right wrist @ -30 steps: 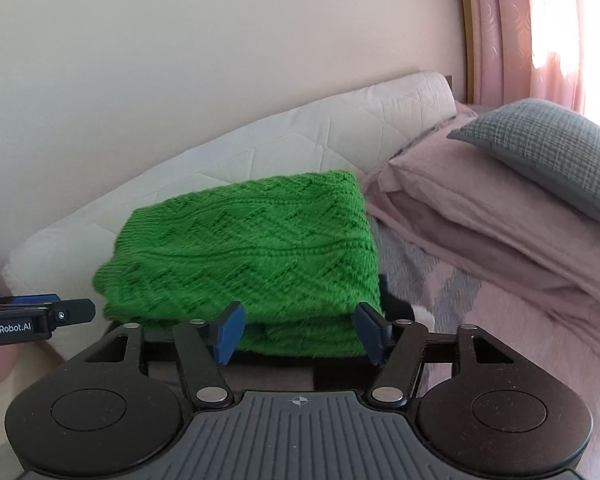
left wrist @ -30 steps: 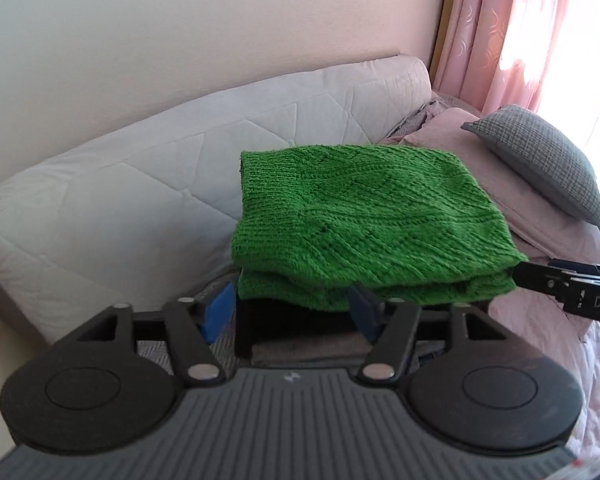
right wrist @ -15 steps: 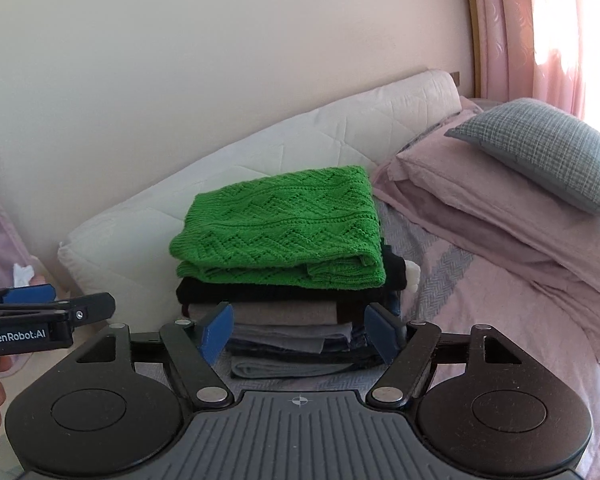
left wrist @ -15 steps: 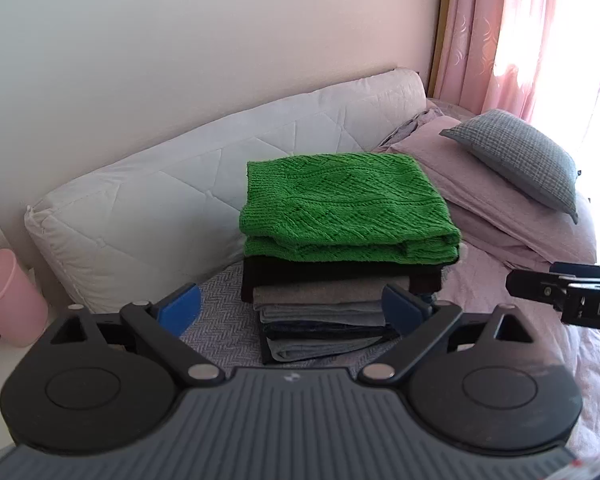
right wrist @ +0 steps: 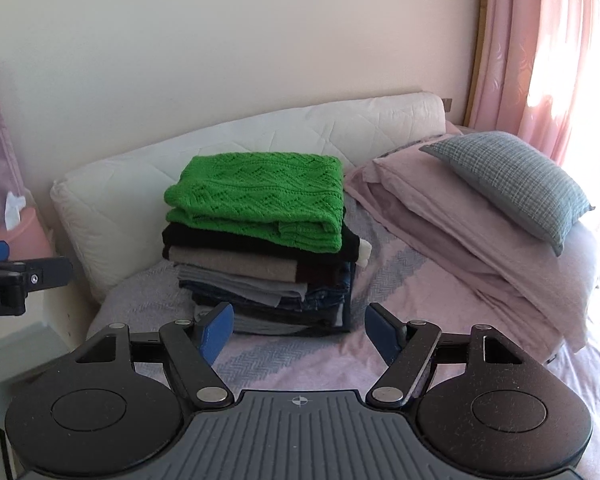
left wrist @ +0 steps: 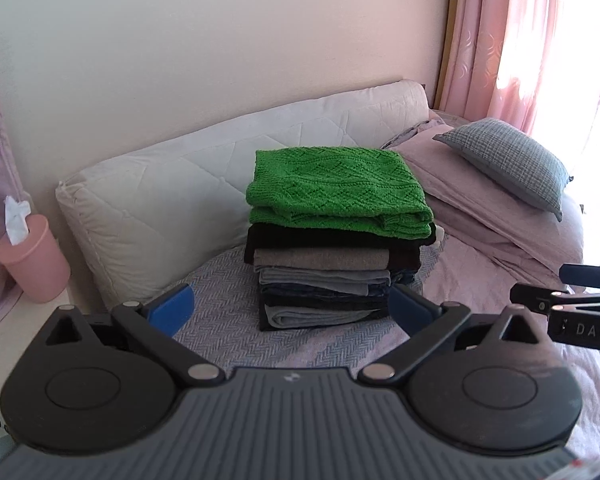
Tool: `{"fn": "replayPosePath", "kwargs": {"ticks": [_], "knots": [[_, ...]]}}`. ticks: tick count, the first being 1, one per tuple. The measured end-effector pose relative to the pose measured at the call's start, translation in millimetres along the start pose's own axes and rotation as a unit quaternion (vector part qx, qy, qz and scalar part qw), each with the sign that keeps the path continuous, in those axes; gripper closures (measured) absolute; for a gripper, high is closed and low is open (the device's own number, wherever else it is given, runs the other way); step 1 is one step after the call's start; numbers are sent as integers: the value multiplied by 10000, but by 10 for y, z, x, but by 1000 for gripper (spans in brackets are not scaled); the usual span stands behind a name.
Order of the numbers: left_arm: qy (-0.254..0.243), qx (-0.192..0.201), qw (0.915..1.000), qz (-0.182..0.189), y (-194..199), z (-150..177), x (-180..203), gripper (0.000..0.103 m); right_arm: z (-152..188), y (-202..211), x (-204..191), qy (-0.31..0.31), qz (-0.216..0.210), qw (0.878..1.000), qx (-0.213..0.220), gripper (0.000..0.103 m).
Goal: Fold large clothes
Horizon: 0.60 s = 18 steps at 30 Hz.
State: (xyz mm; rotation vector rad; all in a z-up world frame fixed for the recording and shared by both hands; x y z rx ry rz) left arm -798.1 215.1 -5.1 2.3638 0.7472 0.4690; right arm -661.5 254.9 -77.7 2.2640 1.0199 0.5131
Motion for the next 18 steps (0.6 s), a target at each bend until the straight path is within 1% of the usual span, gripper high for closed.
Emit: {"fn": "replayPosePath", "kwargs": {"ticks": [7, 18], "knots": [[23, -144, 9999, 37, 152, 197, 14, 1, 113, 141, -59, -310, -384, 9988, -53, 33], [-45, -439, 9990, 1, 141, 426, 11, 1, 254, 172, -202, -388, -591, 9973, -204, 33]]}}
Point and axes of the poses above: each gripper's, at about its wrist camera, not at the fingertips, and y roughly against the way its jaws point, x to its right, z to its underside, the point moved 9 cm from there along -y, roughly the way its jaws point, and after that the axes turned 10 degrees about y, right-handed, at the moved point
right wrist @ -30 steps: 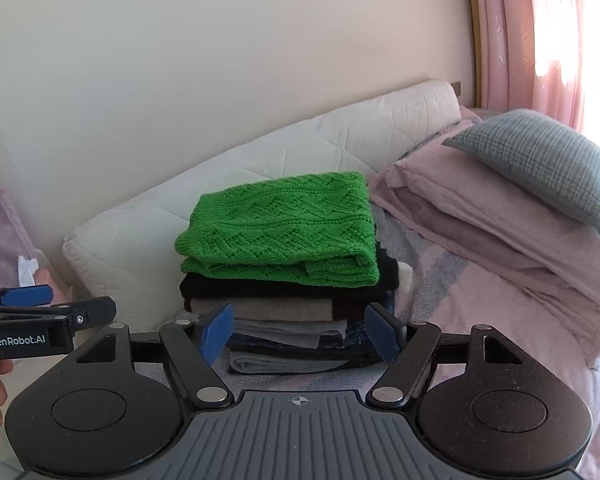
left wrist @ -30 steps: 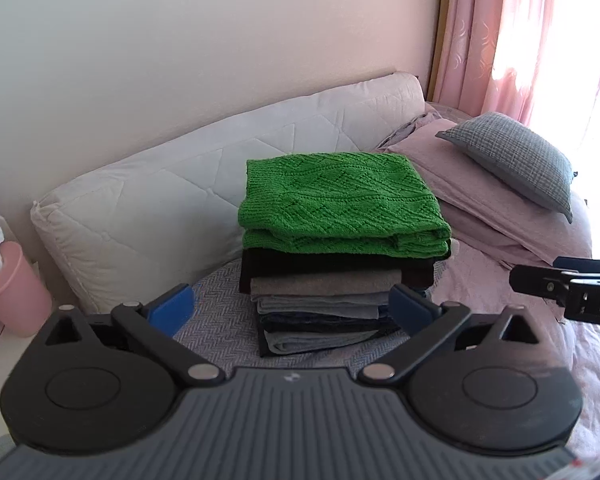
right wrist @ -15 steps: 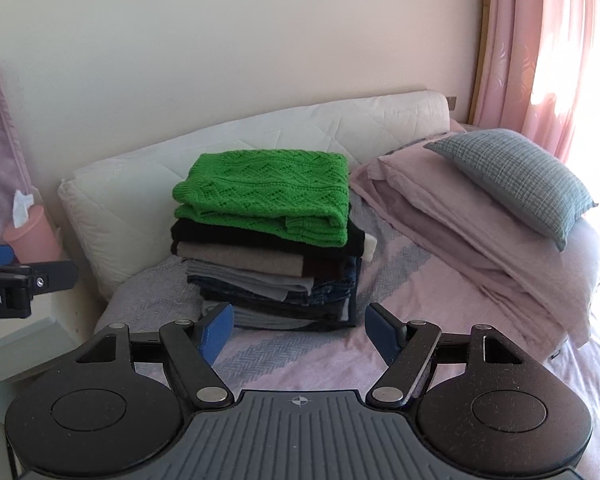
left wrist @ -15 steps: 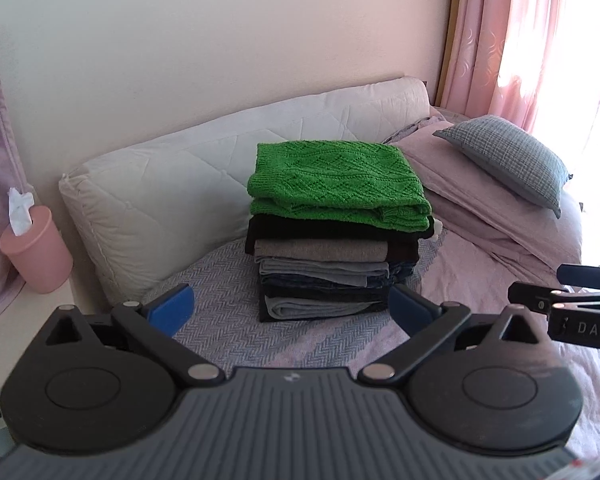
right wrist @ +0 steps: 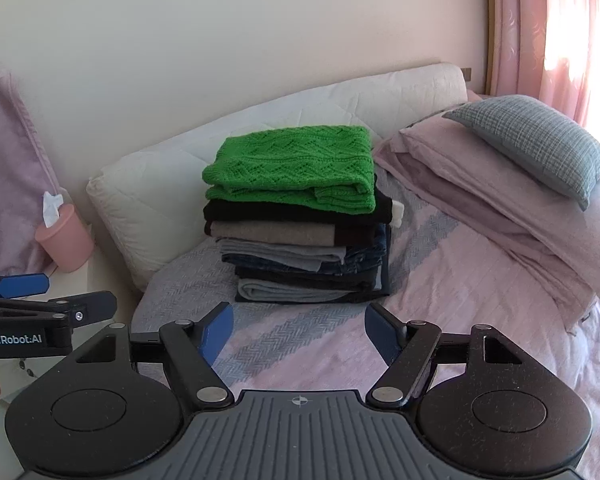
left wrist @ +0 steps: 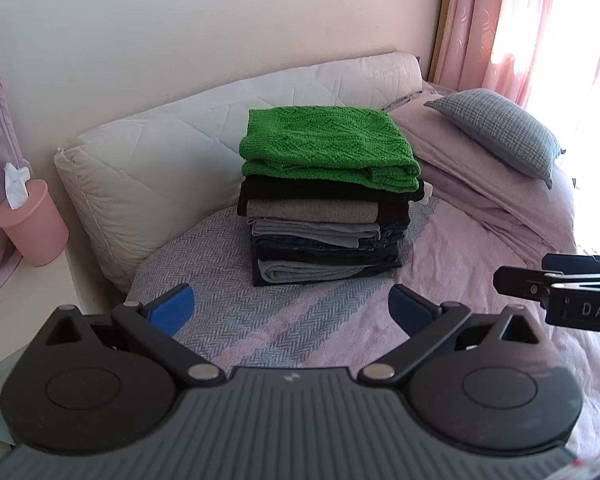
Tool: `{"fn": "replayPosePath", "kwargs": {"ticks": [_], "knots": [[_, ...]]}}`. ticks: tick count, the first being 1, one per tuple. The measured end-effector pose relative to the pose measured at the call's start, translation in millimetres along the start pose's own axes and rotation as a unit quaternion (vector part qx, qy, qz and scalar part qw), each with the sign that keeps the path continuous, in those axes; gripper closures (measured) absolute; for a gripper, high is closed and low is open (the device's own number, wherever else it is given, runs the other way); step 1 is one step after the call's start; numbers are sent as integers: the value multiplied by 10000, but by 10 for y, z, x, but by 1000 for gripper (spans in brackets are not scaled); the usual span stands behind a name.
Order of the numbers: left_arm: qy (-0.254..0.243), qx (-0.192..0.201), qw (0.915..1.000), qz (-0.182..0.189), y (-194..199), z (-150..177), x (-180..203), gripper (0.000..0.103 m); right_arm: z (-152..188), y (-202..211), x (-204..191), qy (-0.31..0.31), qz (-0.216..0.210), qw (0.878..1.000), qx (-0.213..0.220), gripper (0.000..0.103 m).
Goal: Fold large clothes
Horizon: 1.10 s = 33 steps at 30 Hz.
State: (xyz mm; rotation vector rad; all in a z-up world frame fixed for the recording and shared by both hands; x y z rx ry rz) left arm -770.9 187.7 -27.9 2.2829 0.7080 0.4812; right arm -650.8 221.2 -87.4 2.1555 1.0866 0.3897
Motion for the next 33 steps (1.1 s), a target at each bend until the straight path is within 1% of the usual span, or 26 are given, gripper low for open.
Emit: {"fn": "replayPosePath", "kwargs": {"ticks": [17, 33], "knots": [[14, -200, 9998, -8, -115, 90, -9, 1, 112, -158, -27, -34, -121, 9996, -256, 33], [11, -307, 9995, -24, -224, 96, -73, 1, 96, -276, -35, -60, -115, 9994, -336, 33]]}}
Point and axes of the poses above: each gripper's, at about its wrist camera, not at the fingertips, and y roughly against the way its jaws point, x to its right, z to its underside, the point moved 9 cm from there along -y, roughly the way its jaws point, and after that the axes turned 10 degrees about y, right-handed, at the moved point
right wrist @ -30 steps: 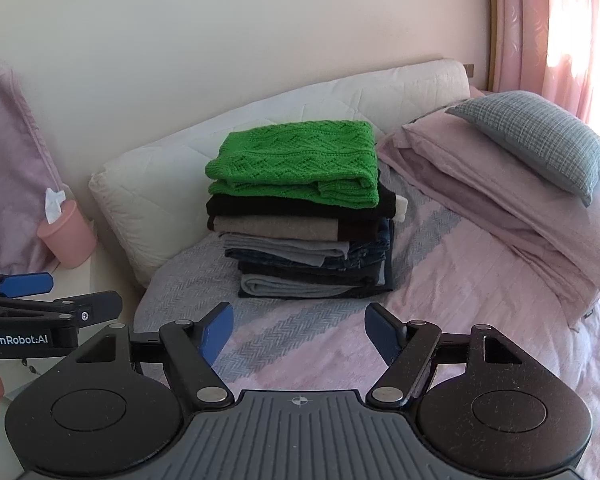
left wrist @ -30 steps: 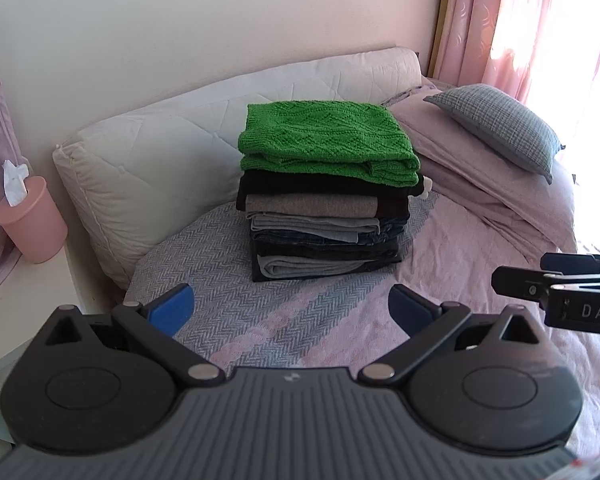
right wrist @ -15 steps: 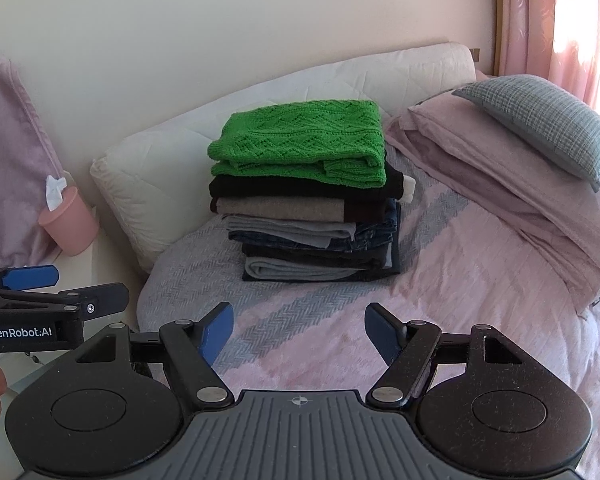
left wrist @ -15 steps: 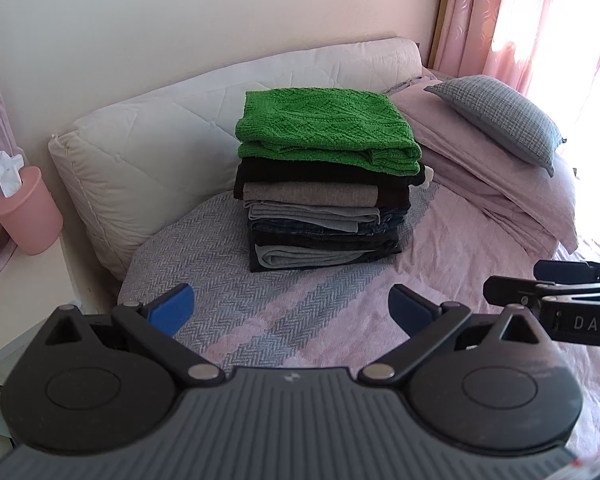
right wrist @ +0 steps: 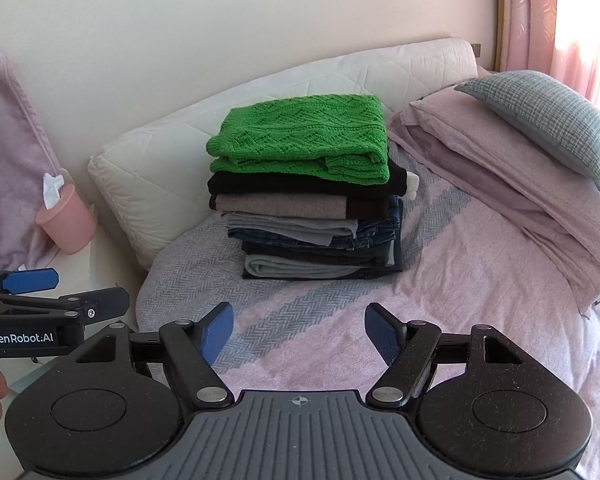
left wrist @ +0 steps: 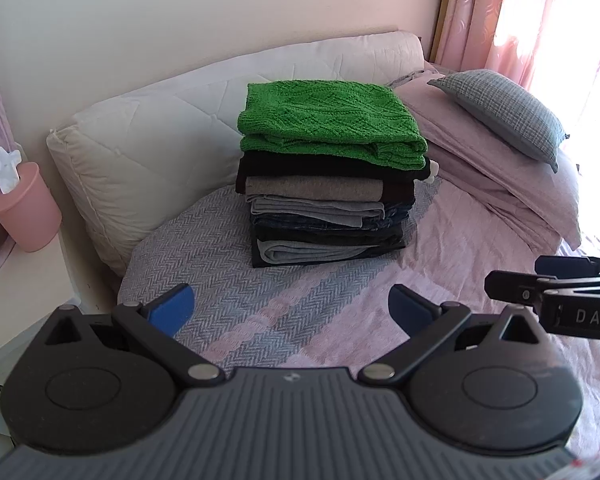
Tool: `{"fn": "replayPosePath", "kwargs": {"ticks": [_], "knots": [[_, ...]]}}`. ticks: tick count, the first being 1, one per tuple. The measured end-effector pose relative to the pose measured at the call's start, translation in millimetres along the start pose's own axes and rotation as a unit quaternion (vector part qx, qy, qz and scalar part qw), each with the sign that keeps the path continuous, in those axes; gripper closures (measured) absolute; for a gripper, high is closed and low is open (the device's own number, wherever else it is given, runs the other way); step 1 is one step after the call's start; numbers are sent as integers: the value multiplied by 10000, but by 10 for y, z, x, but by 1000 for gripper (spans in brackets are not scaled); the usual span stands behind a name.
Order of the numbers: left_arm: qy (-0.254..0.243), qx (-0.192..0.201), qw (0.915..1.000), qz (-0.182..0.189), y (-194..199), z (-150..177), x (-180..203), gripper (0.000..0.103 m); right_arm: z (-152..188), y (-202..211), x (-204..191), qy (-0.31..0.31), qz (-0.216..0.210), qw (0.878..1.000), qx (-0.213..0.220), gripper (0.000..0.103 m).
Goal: Fold large clothes
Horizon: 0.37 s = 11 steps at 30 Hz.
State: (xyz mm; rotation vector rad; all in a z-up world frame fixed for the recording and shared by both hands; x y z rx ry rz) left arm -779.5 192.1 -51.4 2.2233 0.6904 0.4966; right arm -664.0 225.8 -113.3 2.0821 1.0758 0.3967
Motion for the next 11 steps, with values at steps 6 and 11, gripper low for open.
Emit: {"fn": "replayPosePath", "kwargs": {"ticks": [6, 11], "knots": [[-32, -42, 10000, 61, -46, -8, -4, 1, -1, -36, 5, -48, 20, 10000, -42, 33], [-78, -41, 9999, 71, -81, -32, -6, 1, -15, -51, -3, -76, 57, 9999, -51, 33]]}}
Point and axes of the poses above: each gripper's, at about its wrist camera, not at the fingertips, and y roughly against the way its jaws point, x to its right, z to its underside, the point moved 9 cm from there along -y, roughly the way its jaws point, and after that the axes turned 10 degrees about y, right-handed, at the moved point
